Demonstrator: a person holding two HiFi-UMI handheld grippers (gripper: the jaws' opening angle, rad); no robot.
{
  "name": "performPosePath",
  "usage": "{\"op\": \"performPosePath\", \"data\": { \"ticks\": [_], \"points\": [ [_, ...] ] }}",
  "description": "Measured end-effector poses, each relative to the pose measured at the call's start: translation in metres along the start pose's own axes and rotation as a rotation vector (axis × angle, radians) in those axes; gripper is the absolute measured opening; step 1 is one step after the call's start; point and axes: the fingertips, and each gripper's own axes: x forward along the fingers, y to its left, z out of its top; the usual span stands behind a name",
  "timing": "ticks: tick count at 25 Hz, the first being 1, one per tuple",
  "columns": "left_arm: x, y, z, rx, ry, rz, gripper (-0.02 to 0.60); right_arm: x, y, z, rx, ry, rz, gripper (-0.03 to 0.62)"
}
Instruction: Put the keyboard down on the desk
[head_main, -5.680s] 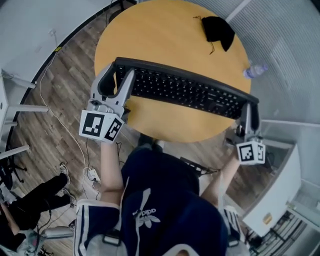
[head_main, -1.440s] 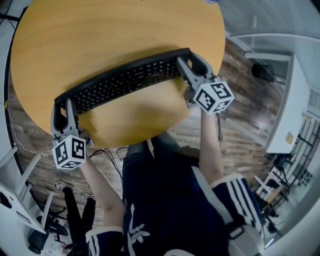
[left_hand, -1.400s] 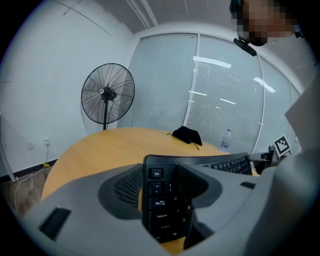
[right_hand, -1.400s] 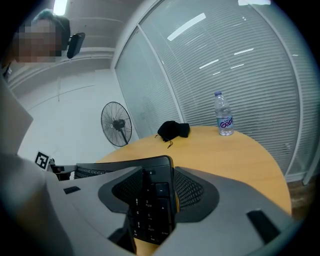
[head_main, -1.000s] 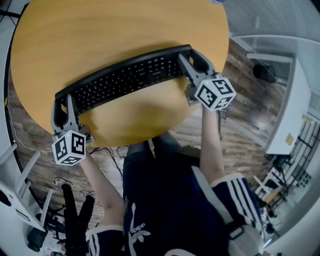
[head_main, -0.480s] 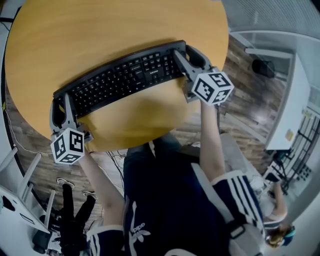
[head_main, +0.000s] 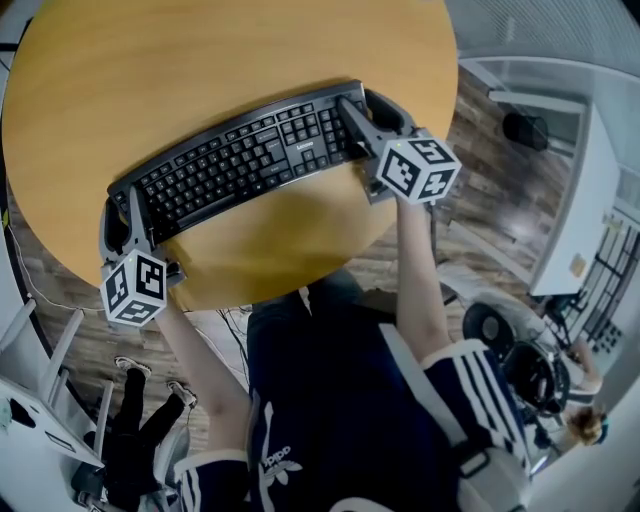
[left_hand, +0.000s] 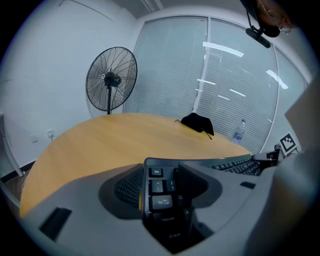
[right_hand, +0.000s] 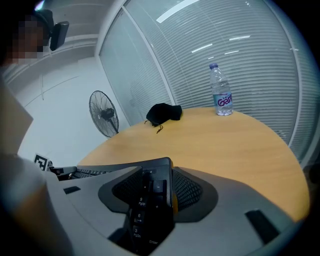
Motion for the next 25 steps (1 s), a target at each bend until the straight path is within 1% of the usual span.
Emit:
{"op": "performPosePath", "data": {
  "ticks": [9, 15, 20, 25],
  "points": [
    [0.006, 0.003, -0.013, -0.006, 0.029, 0.022, 0.213, 0.006, -0.004, -0.010, -0.006, 0.060, -0.025, 0.183],
    [0.009, 0.003, -0.015, 0.000, 0.059, 0.030, 0.213, 0.009, -0.006, -0.013, -0.008, 0.096, -0.043, 0.183],
    [0.009, 0.003, -0.015, -0.007, 0.068, 0.032, 0.215, 0.010, -0.007, -0.014, 0.007, 0.124, -0.040, 0.183],
    [0.009, 0.003, -0.015, -0.004, 0.074, 0.034, 0.215, 0.011, -0.006, -0.014, 0.012, 0.130, -0.031, 0.183]
  ]
}}
